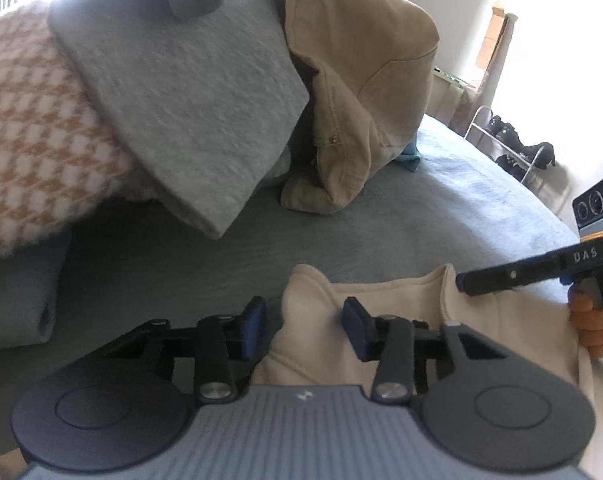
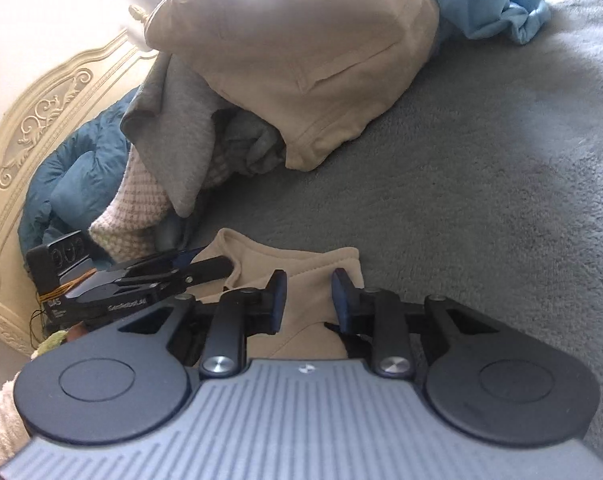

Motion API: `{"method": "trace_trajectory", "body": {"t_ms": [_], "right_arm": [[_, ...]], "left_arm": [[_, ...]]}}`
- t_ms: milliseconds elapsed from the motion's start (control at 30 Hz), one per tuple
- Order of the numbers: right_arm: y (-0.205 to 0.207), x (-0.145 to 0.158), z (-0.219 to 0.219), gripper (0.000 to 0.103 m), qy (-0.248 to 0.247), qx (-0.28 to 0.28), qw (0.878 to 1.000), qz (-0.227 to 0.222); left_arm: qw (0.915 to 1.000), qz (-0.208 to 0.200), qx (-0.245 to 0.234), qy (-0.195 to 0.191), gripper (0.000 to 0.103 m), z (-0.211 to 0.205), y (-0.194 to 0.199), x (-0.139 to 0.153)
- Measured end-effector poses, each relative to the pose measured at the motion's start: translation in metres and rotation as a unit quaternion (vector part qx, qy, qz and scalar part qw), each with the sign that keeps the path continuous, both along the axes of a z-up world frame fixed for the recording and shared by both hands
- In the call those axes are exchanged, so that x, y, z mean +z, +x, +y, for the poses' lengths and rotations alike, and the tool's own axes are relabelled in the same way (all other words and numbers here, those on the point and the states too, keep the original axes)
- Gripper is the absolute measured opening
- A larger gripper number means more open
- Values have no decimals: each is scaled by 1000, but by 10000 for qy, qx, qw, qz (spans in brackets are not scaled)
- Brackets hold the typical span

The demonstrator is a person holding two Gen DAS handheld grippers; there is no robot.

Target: Fold clothes

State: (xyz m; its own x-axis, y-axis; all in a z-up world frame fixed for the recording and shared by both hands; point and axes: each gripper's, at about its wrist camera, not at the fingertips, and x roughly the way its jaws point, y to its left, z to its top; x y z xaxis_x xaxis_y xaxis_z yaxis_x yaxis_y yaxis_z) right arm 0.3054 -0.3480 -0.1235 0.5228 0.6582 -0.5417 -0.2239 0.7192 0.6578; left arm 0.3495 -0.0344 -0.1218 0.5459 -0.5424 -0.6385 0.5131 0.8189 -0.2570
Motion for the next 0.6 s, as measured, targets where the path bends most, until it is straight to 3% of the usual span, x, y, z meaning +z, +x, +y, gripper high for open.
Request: {"method": "trace_trajectory", "body": {"t_ms": [133,333,467,600], "right_arm": [[2,0,0,20,5,57,10000,64],[4,2,-13,23,494,152,9982,299],[5,1,-15,23,529,328,9976,317],[7,-3,-8,23,454,448,9975,301]], "left_arm": [[10000,28,0,5,37,-2,0,1],[9992,250,-74,-305,47,17,4,9],[9989,145,-292,-330,45,25,1,8],[9991,75,-302,-297,36,21,0,-3]]}}
